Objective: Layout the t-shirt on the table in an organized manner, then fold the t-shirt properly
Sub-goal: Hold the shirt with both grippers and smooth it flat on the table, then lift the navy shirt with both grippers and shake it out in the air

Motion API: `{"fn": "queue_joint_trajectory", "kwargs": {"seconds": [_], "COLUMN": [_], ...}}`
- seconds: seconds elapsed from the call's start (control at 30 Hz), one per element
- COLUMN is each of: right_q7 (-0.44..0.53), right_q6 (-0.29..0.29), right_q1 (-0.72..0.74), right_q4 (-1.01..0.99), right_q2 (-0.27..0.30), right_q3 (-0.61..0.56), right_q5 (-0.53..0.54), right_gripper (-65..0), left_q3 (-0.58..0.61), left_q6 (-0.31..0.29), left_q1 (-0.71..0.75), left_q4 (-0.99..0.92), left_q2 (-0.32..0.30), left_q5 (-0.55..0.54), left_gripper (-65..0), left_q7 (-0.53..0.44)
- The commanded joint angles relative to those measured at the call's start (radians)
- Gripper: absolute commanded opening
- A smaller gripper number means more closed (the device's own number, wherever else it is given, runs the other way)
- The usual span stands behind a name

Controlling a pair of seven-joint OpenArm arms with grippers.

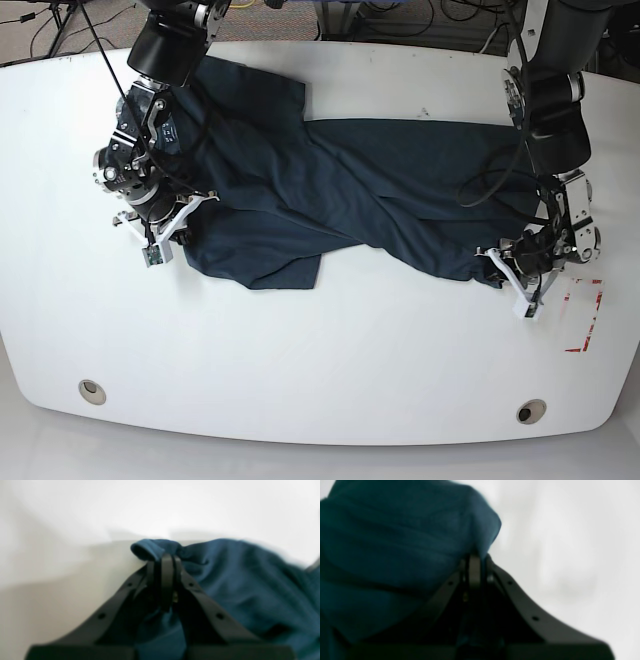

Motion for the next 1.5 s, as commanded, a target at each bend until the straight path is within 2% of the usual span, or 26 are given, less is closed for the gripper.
{"fn": "queue_joint_trajectory", "kwargs": {"seconds": [0.0, 0.13, 0.37, 0.5, 0.73, 0.93, 1.23, 1.4, 1.47], "right_q7": [-0.004, -0.040, -0.103, -0.115, -0.181, -0.233, -0.310, -0.345, -0.353], "right_q6": [0.001, 0.001, 0.001, 0.001, 0.001, 0.001, 0.001, 0.001, 0.001], "right_q1": [0.027, 0.041, 0.074, 0.114, 0.234, 0.363, 0.567, 0.697, 0.751], "right_q4": [0.080, 0.142, 0.228, 0.234, 0.232, 0.229, 0.229, 0.229, 0.221], "right_q2": [0.009, 0.013, 0.060, 0.083, 0.124, 0.173, 0.244, 0.276, 0.297], "right_q3": [-0.003, -0.032, -0.112, -0.126, -0.126, -0.130, -0.221, -0.259, -0.276], "right_q5": [0.021, 0.021, 0.021, 0.021, 0.021, 0.021, 0.021, 0.021, 0.021], "right_gripper": [-65.0, -65.0, -65.0, -65.0, -65.0, -65.0, -65.0, -65.0, -65.0], "left_q3": [-0.006, -0.007, -0.012, -0.055, -0.118, -0.133, -0.136, -0.136, -0.138], "left_q6": [-0.004, -0.006, -0.006, -0.006, -0.009, -0.009, -0.009, -0.009, -0.009], "left_q1": [-0.002, 0.035, 0.056, 0.047, -0.050, -0.134, -0.294, -0.389, -0.427], "left_q4": [0.139, 0.286, 0.515, 0.616, 0.745, 0.829, 0.929, 0.941, 0.941], "left_q2": [-0.013, -0.013, -0.018, -0.018, -0.018, -0.019, -0.019, -0.021, -0.046], "left_q5": [-0.014, -0.014, -0.014, -0.013, -0.014, -0.014, -0.014, -0.013, -0.011], "left_gripper": [-65.0, -65.0, -65.0, -65.0, -65.0, -65.0, -65.0, -65.0, -65.0], "left_q7": [0.028, 0.071, 0.158, 0.212, 0.329, 0.382, 0.485, 0.502, 0.502]}}
